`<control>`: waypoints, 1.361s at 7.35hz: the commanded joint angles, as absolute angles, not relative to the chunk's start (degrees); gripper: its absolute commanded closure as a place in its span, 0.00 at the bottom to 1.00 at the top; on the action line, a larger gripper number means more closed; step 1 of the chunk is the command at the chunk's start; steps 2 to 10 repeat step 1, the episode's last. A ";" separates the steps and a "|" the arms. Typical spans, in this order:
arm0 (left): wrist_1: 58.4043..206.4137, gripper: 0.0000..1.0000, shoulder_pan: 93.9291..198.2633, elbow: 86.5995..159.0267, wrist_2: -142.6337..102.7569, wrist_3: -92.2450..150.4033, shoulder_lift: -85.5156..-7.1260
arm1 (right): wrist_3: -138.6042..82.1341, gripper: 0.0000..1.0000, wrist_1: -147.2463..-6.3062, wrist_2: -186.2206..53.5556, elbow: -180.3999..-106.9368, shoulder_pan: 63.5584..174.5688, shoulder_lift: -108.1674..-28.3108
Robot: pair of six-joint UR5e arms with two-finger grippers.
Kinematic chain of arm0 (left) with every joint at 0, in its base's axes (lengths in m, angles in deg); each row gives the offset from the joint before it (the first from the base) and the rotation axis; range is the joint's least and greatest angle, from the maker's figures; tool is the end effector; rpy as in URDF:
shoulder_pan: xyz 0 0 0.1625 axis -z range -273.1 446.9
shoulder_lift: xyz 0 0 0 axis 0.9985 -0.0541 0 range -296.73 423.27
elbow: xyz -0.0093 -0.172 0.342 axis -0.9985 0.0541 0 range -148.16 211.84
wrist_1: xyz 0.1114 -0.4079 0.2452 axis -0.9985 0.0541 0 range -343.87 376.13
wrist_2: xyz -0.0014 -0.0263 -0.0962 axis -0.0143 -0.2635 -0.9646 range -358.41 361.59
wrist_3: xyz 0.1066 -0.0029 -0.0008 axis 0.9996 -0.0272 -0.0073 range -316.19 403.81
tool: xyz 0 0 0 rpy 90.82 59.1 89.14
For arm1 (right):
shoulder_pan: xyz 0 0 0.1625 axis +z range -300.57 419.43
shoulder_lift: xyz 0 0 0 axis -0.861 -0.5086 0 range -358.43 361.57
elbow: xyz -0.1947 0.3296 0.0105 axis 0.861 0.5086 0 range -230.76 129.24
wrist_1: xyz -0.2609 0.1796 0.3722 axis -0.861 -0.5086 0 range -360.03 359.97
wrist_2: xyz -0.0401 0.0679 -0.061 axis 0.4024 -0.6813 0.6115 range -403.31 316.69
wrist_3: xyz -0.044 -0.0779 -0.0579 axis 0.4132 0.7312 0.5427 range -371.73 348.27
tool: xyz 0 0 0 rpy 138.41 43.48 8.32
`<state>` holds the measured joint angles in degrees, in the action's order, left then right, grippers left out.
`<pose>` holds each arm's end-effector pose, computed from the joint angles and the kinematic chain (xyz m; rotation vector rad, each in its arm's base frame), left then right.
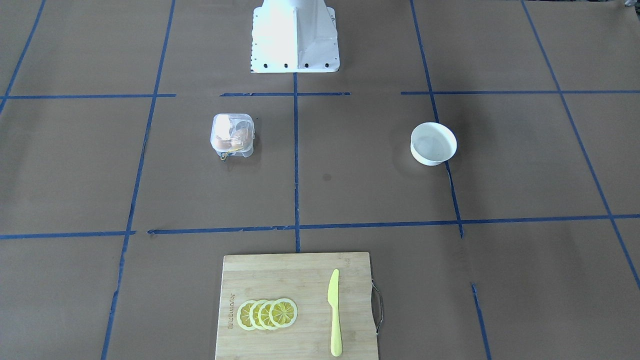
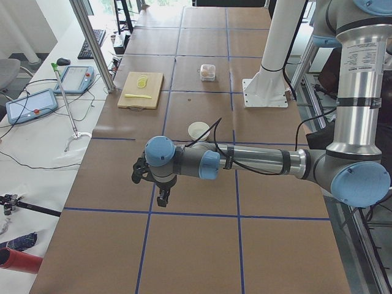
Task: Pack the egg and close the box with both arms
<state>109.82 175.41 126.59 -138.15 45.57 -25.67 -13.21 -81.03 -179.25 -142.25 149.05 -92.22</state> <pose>-0.0371 -0.5711 0.5706 0.1227 0.8671 0.1090 0.0531 -0.5526 0.6255 0.0975 -0.8025 -0.0289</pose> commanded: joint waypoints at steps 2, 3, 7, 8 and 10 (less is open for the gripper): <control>109.82 0.00 175.41 126.50 -138.15 45.57 -25.67 | -13.23 0.00 -80.80 -179.45 -142.34 148.73 -92.21; 109.82 0.00 175.41 126.50 -138.15 45.57 -25.67 | -13.23 0.00 -80.80 -179.45 -142.34 148.73 -92.21; 109.82 0.00 175.41 126.50 -138.15 45.57 -25.67 | -13.23 0.00 -80.80 -179.45 -142.34 148.73 -92.21; 109.82 0.00 175.41 126.50 -138.15 45.57 -25.67 | -13.23 0.00 -80.80 -179.45 -142.34 148.73 -92.21; 109.82 0.00 175.41 126.50 -138.15 45.57 -25.67 | -13.23 0.00 -80.80 -179.45 -142.34 148.73 -92.21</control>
